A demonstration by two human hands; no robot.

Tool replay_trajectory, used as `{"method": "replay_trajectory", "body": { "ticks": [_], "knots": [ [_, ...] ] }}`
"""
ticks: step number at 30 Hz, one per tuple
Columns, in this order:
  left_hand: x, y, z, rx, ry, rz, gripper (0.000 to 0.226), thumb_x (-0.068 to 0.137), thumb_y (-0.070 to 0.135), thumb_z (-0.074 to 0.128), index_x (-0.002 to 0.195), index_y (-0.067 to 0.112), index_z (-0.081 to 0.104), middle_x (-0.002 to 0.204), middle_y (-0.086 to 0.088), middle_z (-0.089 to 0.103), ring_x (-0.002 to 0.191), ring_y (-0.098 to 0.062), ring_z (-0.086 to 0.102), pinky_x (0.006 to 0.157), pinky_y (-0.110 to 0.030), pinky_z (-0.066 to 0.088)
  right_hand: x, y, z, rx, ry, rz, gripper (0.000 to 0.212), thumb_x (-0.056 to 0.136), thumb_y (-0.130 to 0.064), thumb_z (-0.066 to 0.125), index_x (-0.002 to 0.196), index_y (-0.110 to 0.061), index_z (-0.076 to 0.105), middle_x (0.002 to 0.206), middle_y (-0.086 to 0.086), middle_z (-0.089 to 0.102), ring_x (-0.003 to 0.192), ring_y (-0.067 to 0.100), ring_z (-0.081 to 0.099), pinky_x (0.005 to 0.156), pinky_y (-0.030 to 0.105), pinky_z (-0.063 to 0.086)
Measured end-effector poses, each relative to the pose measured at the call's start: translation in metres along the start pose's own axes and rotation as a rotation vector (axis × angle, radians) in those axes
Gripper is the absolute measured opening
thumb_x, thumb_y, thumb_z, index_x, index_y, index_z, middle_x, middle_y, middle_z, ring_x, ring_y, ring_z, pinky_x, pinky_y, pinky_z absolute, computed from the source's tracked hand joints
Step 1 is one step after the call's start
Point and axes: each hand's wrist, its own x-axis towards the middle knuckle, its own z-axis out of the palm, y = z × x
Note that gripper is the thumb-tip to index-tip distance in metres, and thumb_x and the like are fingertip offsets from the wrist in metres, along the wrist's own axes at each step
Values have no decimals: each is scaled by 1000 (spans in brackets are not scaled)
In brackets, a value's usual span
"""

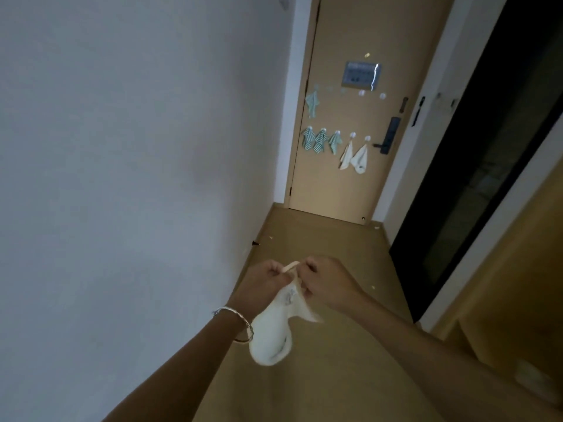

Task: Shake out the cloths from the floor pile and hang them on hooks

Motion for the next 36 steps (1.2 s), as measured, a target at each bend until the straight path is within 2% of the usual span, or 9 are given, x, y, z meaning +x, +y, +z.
{"method": "replay_trajectory", "body": {
  "ticks": [8, 11, 14, 16, 19, 24, 28, 33, 36],
  "knots": [
    [98, 11, 14, 117, 18, 47, 9, 85, 15, 64, 77, 18, 61, 76, 1, 63, 75, -16, 56, 74, -34, 46, 84, 52, -3, 150, 42, 116, 30, 88, -34, 41, 69, -15, 55, 76, 6, 66, 75, 30, 66, 72, 49, 55],
    [144, 16, 25, 131, 44, 68, 12, 82, 26, 70, 76, 16, 66, 80, -5, 68, 74, -17, 59, 76, -35, 50, 126, 76, -5, 184, -25, 115, 35, 96, -38, 36, 77, -19, 58, 82, 3, 66, 77, 24, 64, 75, 42, 52],
    [200, 24, 37, 167, 57, 95, 18, 81, 32, 72, 80, 14, 69, 87, -5, 72, 81, -20, 67, 82, -38, 53, 175, 104, -18, 235, -63, 109, 38, 98, -47, 32, 71, -32, 55, 84, -4, 63, 75, 14, 58, 75, 33, 46],
    [242, 35, 46, 190, 75, 107, 18, 81, 31, 72, 83, 13, 69, 84, -2, 73, 80, -18, 68, 76, -33, 56, 211, 119, -33, 294, -96, 88, 39, 95, -54, 34, 69, -35, 56, 81, -5, 61, 73, 12, 55, 73, 32, 44],
    [304, 54, 60, 210, 94, 104, 13, 83, 27, 69, 82, 14, 66, 80, 0, 70, 69, -12, 63, 63, -25, 49, 261, 139, -58, 236, -159, 21, 29, 96, -44, 45, 72, -32, 52, 71, -6, 55, 62, 10, 48, 61, 28, 37],
    [381, 72, 88, 197, 101, 166, 10, 88, 25, 63, 78, 26, 64, 80, 7, 71, 78, -12, 66, 75, -28, 52, 343, 170, -96, 205, -144, -23, 28, 98, -30, 44, 72, -37, 53, 70, -11, 58, 60, 6, 51, 59, 23, 37],
    [437, 67, 92, 249, 24, 158, 9, 94, 25, 54, 96, 27, 63, 95, 1, 70, 84, -11, 67, 78, -29, 54, 403, 187, -116, 152, -151, -35, 28, 99, -34, 44, 73, -30, 53, 70, -6, 57, 60, 11, 52, 59, 26, 40],
    [519, 42, 92, 356, -79, 90, 26, 99, 29, 43, 90, 18, 65, 96, -9, 67, 89, -24, 64, 84, -38, 51, 480, 214, -134, 92, -131, 4, 28, 97, -32, 43, 73, -20, 50, 71, -2, 53, 61, 13, 49, 59, 28, 37],
    [582, 26, 98, 424, -132, 64, 29, 97, 29, 47, 75, 17, 61, 80, -6, 64, 75, -21, 60, 74, -32, 49, 529, 235, -143, 43, -104, 28, 29, 98, -32, 42, 71, -20, 48, 69, -4, 50, 60, 11, 45, 57, 27, 34]
  ]
}}
